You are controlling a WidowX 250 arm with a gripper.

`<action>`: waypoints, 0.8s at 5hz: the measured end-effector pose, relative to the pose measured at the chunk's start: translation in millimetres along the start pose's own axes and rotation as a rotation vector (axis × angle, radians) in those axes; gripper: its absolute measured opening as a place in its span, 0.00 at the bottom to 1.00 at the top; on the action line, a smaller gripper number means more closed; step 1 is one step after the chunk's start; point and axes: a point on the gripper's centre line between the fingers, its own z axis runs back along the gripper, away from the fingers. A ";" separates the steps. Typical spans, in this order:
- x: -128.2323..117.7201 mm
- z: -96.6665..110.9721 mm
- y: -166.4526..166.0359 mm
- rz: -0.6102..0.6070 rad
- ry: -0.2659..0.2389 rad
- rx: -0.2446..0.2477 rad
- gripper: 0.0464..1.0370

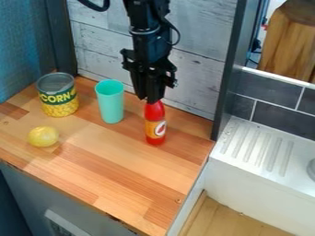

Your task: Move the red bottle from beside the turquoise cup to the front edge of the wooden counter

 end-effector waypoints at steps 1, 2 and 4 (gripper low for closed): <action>-1.9 28.7 -3.4 0.013 -0.061 0.014 0.30; -30.1 47.1 -16.6 0.037 -0.074 0.056 0.30; -96.3 37.8 -39.7 0.019 0.090 0.113 0.30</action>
